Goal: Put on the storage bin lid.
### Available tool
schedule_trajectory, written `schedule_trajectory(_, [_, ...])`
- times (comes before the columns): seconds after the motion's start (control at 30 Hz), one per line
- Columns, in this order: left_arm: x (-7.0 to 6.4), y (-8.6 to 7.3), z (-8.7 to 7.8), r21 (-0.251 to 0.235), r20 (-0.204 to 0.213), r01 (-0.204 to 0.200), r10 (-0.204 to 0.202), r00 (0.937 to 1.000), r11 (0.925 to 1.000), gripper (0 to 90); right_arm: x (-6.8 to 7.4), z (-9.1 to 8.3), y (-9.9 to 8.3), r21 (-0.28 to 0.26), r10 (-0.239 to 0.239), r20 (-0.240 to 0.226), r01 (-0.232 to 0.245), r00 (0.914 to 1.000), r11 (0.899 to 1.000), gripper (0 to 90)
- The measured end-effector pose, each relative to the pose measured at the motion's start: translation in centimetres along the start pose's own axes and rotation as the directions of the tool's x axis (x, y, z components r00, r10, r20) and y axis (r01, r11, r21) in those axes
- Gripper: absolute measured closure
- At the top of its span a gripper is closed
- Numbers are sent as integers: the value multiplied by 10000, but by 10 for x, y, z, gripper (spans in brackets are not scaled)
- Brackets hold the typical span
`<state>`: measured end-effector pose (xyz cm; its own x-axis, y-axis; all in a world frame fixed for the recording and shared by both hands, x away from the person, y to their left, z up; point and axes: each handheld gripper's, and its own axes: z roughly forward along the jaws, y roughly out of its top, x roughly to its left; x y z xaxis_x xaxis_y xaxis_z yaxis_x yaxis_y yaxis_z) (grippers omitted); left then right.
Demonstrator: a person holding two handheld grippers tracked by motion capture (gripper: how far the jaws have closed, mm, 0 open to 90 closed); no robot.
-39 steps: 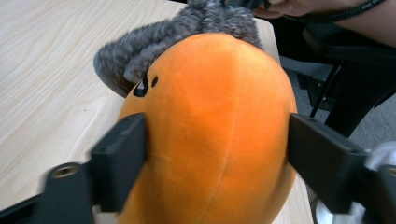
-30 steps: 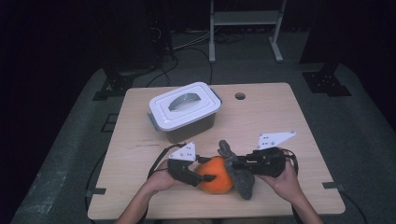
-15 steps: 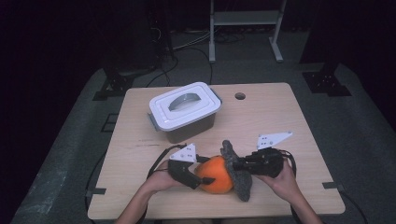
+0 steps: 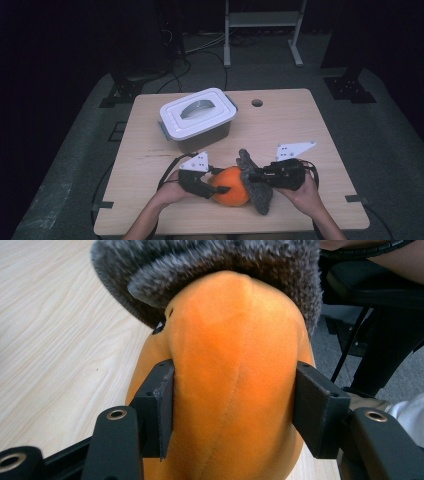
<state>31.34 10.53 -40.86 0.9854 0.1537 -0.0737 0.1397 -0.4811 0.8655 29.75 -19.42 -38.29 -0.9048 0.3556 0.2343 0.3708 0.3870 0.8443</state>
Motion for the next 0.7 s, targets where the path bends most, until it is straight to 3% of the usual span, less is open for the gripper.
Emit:
schedule_trajectory(0.17, [5,-1,-6,-237,-57,393,-395,9992,9989,419,-12,1,-9,466,356,375,-374,9987,9982,777])
schedule_trajectory(0.27, [5,0,-7,-331,49,376,-375,9993,9987,419,-8,-3,-5,156,244,445,-251,9987,9996,777])
schedule_trajectory(0.37, [4,3,-7,-346,14,258,-258,9997,9991,422,2,-3,3,-213,-36,219,41,9998,9998,776])
schedule_trajectory(0.43, [4,4,-11,-330,-133,232,-237,9996,9992,427,3,-1,4,-30,-175,367,176,9992,9998,776])
schedule_trajectory(0.57, [5,2,-14,-198,-307,294,-300,9991,9994,433,-7,7,-7,528,273,395,-294,9988,9982,777])
schedule_trajectory(0.63, [4,3,-12,-113,-372,245,-249,9990,9996,434,-4,6,-5,297,316,310,-326,9990,9990,776])
schedule_trajectory(0.7, [2,4,-8,-20,-386,149,-149,9991,9999,434,7,3,3,-95,-33,93,34,10000,9999,776])
